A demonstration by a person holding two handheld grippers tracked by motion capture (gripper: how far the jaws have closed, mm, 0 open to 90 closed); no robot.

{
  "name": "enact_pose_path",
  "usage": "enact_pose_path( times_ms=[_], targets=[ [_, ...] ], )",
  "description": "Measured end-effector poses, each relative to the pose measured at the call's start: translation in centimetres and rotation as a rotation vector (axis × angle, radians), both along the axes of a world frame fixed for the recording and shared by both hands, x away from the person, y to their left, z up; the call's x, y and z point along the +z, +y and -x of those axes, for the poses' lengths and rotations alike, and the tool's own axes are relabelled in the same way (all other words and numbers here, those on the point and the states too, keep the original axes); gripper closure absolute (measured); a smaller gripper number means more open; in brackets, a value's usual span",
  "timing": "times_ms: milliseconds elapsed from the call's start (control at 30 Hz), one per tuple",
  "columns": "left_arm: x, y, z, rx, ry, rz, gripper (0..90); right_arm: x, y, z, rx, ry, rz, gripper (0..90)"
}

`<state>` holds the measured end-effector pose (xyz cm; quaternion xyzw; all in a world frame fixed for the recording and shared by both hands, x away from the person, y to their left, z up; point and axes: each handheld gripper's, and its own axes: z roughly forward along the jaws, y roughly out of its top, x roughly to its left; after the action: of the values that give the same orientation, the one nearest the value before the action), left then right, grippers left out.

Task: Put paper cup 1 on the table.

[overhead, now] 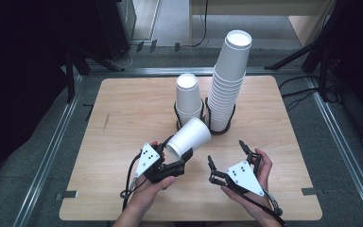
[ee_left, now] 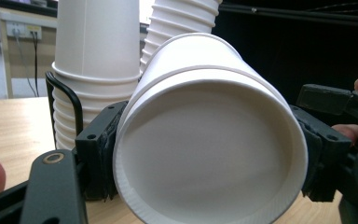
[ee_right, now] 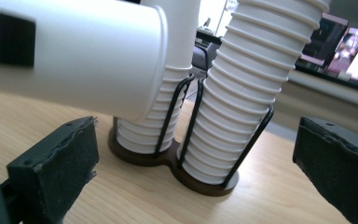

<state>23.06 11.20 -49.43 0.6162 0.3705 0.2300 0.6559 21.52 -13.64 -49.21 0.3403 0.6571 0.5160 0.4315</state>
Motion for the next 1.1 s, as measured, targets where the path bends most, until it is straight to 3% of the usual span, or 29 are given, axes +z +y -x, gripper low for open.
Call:
enact_pose_path(
  times_ms=[133, 233, 533, 733, 867, 1100],
  targets=[
    [-0.1, 0.0, 0.1, -0.007, -0.007, 0.035, 23.4, 0.4, 0.1, -0.1, 0.001, 0.055, -0.092, 5.7],
    [-0.2, 0.0, 0.2, -0.005, -0.016, 0.039, 23.4, 0.7, 0.2, 0.0, 0.004, 0.082, -0.132, 6.4],
    [-0.3, -0.5, 0.5, -0.015, -0.034, 0.052, 23.4, 1.7, 0.6, 0.5, 0.056, 0.184, -0.326, 4.0],
    [-0.5, -0.7, 0.6, -0.025, -0.043, 0.059, 23.4, 2.2, 0.1, 0.5, 0.08, 0.298, -0.468, 0.8],
    [-0.6, -0.9, 0.6, -0.026, -0.048, 0.064, 23.4, 2.3, -0.4, 0.3, 0.098, 0.382, -0.6, 0.0],
    [-0.7, -1.2, 0.9, -0.039, -0.057, 0.068, 23.4, 1.9, -0.5, -0.2, 0.068, 0.532, -0.78, 0.0]
  ],
)
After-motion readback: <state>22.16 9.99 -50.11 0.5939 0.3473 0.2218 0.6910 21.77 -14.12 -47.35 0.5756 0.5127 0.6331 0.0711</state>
